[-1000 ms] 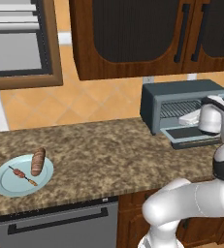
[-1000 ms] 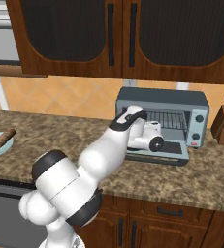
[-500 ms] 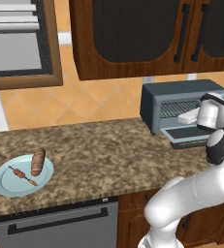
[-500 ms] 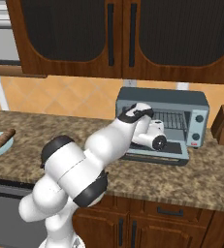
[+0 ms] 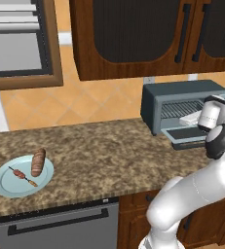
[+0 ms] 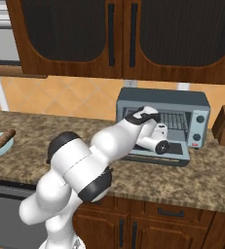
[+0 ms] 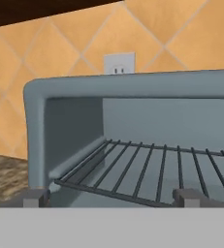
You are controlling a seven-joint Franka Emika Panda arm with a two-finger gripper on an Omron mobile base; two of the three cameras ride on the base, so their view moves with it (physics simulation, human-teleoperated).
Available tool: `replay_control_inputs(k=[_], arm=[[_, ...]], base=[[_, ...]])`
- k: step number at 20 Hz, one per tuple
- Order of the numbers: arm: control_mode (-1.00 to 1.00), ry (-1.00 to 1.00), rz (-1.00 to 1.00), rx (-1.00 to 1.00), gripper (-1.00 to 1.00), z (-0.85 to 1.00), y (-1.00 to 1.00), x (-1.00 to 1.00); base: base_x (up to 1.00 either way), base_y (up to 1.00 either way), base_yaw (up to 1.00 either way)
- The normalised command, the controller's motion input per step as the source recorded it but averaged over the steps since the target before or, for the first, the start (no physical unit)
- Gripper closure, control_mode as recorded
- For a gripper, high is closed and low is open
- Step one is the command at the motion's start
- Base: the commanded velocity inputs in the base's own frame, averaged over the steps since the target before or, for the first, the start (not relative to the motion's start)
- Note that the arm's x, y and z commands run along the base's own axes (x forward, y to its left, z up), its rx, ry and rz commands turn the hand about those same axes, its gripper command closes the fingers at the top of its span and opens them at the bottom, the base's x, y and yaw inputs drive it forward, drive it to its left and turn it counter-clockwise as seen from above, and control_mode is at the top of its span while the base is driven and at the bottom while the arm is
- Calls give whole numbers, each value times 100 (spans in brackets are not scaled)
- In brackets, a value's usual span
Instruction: Pick up the kebab skewer and baguette bread, and place them inside the toaster oven. Close the toaster oven door and start by setting the timer.
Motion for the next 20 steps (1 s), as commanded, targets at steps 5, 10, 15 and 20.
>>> replay_control_inputs(k=[5,10,15,20], arm=[[-100,-4,-4,0,-100,0,-2,13],[-100,-2,-4,1,-100,0,-1,22],[-100,0,-4,0,-100,-3,-2,20],[-100,0,-4,0,-100,-16,-12,1]], base=[[0,0,0],[0,0,0],[0,0,0],[0,0,0]])
